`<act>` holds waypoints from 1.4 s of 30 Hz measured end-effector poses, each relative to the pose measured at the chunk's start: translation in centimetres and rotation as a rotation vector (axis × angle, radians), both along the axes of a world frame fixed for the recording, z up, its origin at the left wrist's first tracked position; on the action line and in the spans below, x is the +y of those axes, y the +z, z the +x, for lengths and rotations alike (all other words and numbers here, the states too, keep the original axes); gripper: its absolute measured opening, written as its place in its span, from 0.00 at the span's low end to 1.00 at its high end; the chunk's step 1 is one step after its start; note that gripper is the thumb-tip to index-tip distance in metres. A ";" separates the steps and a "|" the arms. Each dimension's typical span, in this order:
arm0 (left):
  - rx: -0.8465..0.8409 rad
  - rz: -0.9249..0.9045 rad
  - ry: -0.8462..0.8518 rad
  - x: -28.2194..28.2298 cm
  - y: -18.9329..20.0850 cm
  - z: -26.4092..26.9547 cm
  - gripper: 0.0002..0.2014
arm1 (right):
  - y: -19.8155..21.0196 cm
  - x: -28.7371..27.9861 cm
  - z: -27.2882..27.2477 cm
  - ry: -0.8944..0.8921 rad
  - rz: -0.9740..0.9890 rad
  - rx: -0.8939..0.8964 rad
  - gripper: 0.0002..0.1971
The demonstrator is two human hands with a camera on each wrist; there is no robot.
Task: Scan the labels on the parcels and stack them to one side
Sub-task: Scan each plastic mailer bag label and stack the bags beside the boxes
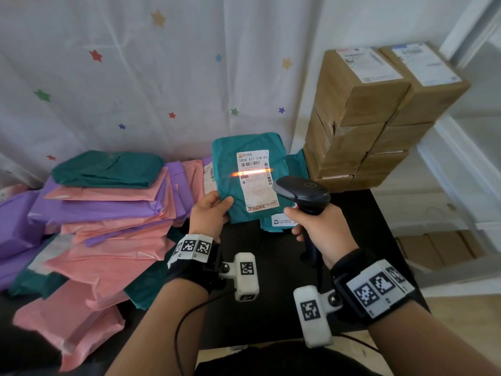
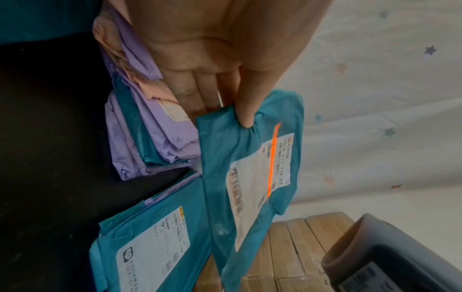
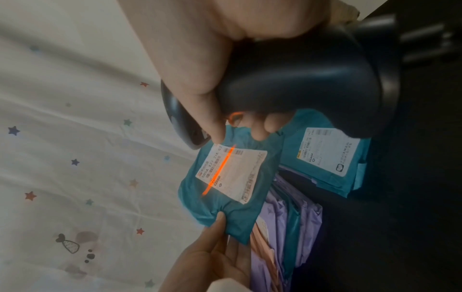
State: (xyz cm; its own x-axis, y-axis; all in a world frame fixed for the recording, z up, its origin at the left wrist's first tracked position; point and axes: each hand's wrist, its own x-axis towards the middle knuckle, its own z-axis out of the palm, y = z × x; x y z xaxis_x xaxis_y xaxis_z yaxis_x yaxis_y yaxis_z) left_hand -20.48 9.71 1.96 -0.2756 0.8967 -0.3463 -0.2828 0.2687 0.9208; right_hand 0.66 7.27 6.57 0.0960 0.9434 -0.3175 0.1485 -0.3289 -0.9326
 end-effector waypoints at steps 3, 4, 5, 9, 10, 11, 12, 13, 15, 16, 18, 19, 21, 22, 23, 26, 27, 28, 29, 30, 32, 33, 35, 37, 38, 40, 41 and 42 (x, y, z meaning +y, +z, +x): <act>-0.006 -0.002 -0.005 0.1 0.0 -0.1 0.08 | 0.1 0.0 0.1 -0.010 0.014 0.007 0.08; -0.006 -0.004 -0.007 0.1 0.0 -0.1 0.08 | 0.2 0.0 0.1 -0.011 0.021 0.009 0.08; -0.008 -0.004 -0.009 0.1 0.0 -0.1 0.08 | 0.2 0.0 0.1 -0.013 0.029 0.012 0.08; -0.005 -0.006 -0.013 0.0 0.1 -0.1 0.09 | 0.2 0.2 0.1 -0.012 0.039 0.016 0.09; -0.001 -0.006 -0.014 0.0 0.2 -0.1 0.08 | 0.2 0.2 0.1 -0.009 0.038 0.011 0.09; 0.007 -0.007 -0.015 -0.1 0.2 -0.1 0.08 | 0.1 0.3 0.1 -0.007 0.036 0.006 0.09; 0.011 -0.010 -0.015 -0.1 0.3 -0.1 0.08 | 0.1 0.3 0.2 -0.004 0.036 0.000 0.09; 0.005 -0.010 -0.015 0.0 0.4 -0.1 0.08 | 0.1 0.4 0.2 -0.004 0.037 -0.004 0.09; -0.015 -0.010 -0.014 0.0 0.6 0.0 0.08 | 0.0 0.5 0.2 -0.007 0.038 -0.009 0.09; -0.016 -0.013 -0.013 0.1 0.7 0.1 0.08 | -0.1 0.6 0.3 -0.010 0.037 -0.011 0.09; -0.016 -0.017 -0.008 0.1 0.8 0.2 0.08 | -0.1 0.8 0.3 -0.016 0.037 -0.008 0.08; -0.022 -0.019 -0.004 0.2 0.8 0.3 0.09 | -0.1 0.9 0.3 -0.019 0.041 -0.004 0.08; -0.027 -0.028 -0.001 0.2 0.9 0.3 0.09 | -0.1 1.0 0.3 -0.025 0.051 -0.002 0.08; -0.026 -0.032 -0.003 0.3 1.0 0.3 0.09 | -0.2 1.1 0.3 -0.029 0.054 -0.001 0.08; -0.025 -0.035 -0.005 0.3 1.0 0.3 0.09 | -0.2 1.1 0.4 -0.035 0.057 -0.002 0.08; -0.034 -0.039 -0.016 0.4 1.2 0.4 0.09 | -0.5 1.4 0.6 -0.081 0.072 -0.006 0.12; -0.047 -0.040 -0.026 0.4 1.2 0.5 0.09 | -0.7 1.6 0.7 -0.108 0.077 -0.004 0.13; -0.067 -0.040 -0.040 0.5 1.3 0.7 0.09 | -0.8 1.8 0.9 -0.134 0.080 -0.006 0.14; -0.091 -0.043 -0.059 0.6 1.4 0.9 0.09 | -1.0 2.0 1.0 -0.157 0.079 -0.011 0.14; -0.118 -0.046 -0.082 0.7 1.5 1.1 0.09 | -1.1 2.2 1.2 -0.178 0.074 -0.016 0.14; -0.160 -0.055 -0.120 0.8 1.8 1.6 0.08 | -1.5 2.6 1.5 -0.205 0.056 -0.026 0.13; -0.168 -0.062 -0.133 0.9 1.8 1.9 0.08 | -1.6 2.7 1.6 -0.210 0.048 -0.030 0.13; -0.148 -0.082 -0.148 1.2 1.9 2.3 0.09 | -2.0 2.9 1.8 -0.208 0.051 -0.073 0.13; -0.094 -0.118 -0.156 1.7 1.7 2.6 0.10 | -2.4 3.0 2.1 -0.202 0.070 -0.157 0.13; -0.054 -0.139 -0.154 2.1 1.4 2.8 0.10 | -2.5 3.1 2.3 -0.199 0.075 -0.193 0.12; 0.079 -0.172 -0.143 2.8 0.7 3.1 0.11 | -2.8 3.2 2.5 -0.180 0.066 -0.250 0.13; 0.167 -0.185 -0.138 3.2 0.2 3.2 0.11 | -3.0 3.4 2.6 -0.166 0.053 -0.263 0.13; 0.245 -0.196 -0.134 3.6 -0.4 3.3 0.11 | -3.2 3.5 2.6 -0.153 0.039 -0.267 0.14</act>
